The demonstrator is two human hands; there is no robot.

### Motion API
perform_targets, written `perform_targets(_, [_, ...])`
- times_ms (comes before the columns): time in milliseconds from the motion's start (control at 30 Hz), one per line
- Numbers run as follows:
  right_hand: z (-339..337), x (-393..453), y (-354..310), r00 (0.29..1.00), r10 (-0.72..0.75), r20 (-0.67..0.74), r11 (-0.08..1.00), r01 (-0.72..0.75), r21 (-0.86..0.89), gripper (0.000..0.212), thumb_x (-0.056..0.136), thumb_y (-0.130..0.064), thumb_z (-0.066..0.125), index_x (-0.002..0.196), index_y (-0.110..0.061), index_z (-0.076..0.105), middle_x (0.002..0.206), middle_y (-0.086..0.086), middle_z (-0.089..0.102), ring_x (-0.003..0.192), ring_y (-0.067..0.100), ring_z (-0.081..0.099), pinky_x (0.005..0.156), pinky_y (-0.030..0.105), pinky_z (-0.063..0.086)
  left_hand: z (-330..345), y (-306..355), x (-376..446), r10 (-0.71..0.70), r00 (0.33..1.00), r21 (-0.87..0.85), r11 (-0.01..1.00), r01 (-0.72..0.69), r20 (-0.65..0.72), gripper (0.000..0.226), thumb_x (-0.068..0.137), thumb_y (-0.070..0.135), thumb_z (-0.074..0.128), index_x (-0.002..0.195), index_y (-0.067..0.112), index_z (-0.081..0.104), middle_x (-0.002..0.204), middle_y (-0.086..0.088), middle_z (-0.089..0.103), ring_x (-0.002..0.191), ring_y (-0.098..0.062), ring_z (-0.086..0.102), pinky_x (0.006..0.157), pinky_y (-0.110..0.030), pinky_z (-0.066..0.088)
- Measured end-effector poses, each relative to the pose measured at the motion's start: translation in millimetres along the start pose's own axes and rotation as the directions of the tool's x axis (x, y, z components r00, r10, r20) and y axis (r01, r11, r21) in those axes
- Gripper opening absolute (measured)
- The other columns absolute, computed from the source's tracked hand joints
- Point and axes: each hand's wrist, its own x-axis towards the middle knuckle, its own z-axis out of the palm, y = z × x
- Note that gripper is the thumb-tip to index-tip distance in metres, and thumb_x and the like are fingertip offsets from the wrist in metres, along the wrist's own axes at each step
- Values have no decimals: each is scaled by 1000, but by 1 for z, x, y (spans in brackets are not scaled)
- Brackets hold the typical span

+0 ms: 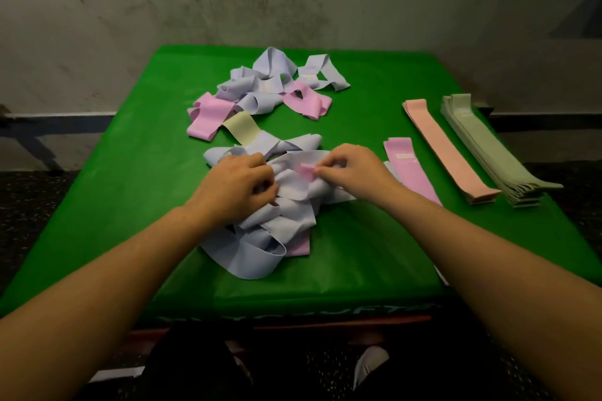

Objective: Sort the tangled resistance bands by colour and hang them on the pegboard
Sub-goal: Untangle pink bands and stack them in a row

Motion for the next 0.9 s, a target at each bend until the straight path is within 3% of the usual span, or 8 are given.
perform_targets(133, [-10, 2, -14, 985, 26, -173, 983, 6, 184, 14, 78, -50, 68, 74, -36, 68, 91, -12, 69, 98, 16, 60, 88, 43, 49, -15, -5, -6, -185, 983, -26, 982, 185, -7, 29, 81, 50, 52, 70, 24, 60, 82, 7, 51, 68, -17, 45, 70, -33, 36])
perform_targets(267, [-33, 5, -41, 966, 87, -244, 872, 44, 488, 10, 96, -18, 63, 87, -20, 59, 85, -3, 65, 78, 5, 61, 77, 31, 53, -30, -9, -10, -311, 950, 31, 950, 310, 23, 28, 78, 52, 51, 69, 26, 59, 91, 7, 51, 74, -17, 48, 73, -33, 31])
perform_targets(367, [-40, 4, -59, 957, 80, -279, 839, 86, 537, 8, 100, -15, 56, 92, -18, 55, 83, 10, 65, 70, 14, 60, 69, 40, 54, -34, -8, -12, -387, 920, 109, 919, 379, 62, 22, 83, 40, 63, 68, 27, 54, 98, 4, 53, 86, -21, 52, 76, -36, 32])
perform_targets(467, [-49, 1, -72, 930, 99, -353, 826, 121, 551, 7, 102, -14, 53, 95, -15, 52, 80, 1, 61, 56, -4, 53, 56, 16, 43, -34, -6, -11, -452, 886, 128, 890, 438, 103, 24, 83, 42, 64, 67, 29, 51, 101, 4, 51, 94, -21, 50, 77, -35, 31])
perform_targets(533, [-55, -1, -81, 935, 128, -330, 786, 108, 609, 10, 103, -16, 51, 94, -19, 49, 81, 2, 61, 60, -1, 59, 57, 18, 48, -32, -3, -11, -489, 861, 95, 872, 480, 141, 24, 83, 43, 65, 71, 30, 50, 102, 6, 48, 98, -20, 48, 77, -35, 31])
perform_targets(700, [-58, -9, -90, 967, 231, -109, 596, -52, 801, 10, 104, -19, 48, 94, -19, 48, 96, 10, 63, 75, 22, 69, 76, 40, 60, -29, 14, -5, -554, 832, -320, 782, 535, 37, 24, 81, 27, 69, 97, 24, 51, 109, -1, 55, 97, -23, 52, 77, -34, 39])
perform_targets(767, [-60, -14, -91, 976, 216, -28, 480, -82, 873, 8, 103, -14, 50, 96, -17, 49, 96, 10, 62, 76, 22, 68, 75, 40, 61, -36, 29, 0, -585, 811, -569, 657, 495, 30, 31, 80, 28, 59, 108, 25, 48, 116, 0, 57, 103, -18, 55, 86, -33, 43])
perform_targets(900, [-68, -25, -91, 984, 174, 42, 270, -89, 959, 15, 97, -1, 55, 97, -15, 47, 88, 9, 65, 73, 19, 66, 66, 32, 59, -51, 63, 9, -427, 901, -827, 474, 301, 83, 44, 86, 41, 59, 126, 31, 44, 130, 2, 56, 123, -11, 54, 105, -33, 43])
